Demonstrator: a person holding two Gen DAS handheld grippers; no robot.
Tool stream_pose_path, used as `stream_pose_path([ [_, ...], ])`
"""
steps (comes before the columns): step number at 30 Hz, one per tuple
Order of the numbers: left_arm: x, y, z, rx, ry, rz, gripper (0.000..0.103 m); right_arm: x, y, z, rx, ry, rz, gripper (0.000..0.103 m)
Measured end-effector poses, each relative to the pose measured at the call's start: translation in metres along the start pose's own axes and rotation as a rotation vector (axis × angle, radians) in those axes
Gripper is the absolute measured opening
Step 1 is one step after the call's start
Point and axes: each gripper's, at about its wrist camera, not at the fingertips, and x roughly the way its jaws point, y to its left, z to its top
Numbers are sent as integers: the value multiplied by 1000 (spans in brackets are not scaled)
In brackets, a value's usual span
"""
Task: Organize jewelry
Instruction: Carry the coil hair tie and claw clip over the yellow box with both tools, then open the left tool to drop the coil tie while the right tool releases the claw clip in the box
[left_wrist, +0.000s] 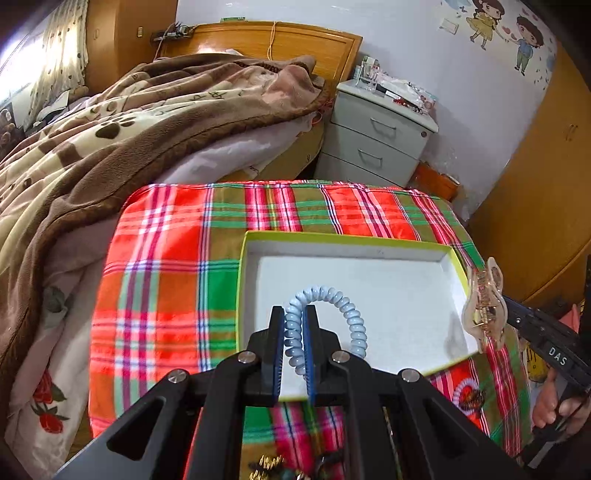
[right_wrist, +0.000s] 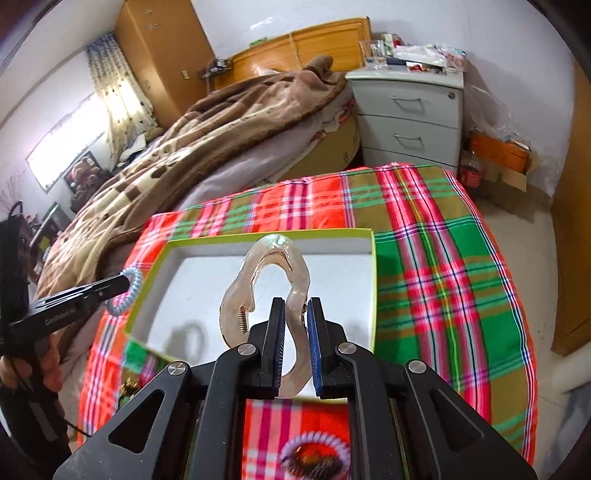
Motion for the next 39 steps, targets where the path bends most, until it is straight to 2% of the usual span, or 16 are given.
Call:
stream_pose_path([
  [9,48,-3,24,-7,48,-12,10,35,-20,13,24,44,-77,13],
  [16,79,-2,29,-7,101,-3,10,48,-26,18,26,63,-93,13],
  [29,93,-10,22,18,136,0,10,59,-25,25,5,72,-148,13],
  [35,98,-18,21,64,144,59,11,60,-22,26,-13,67,-178,13],
  [39,100,-27,20,120,130,137,11,60,-20,24,-24,61,-194,13],
])
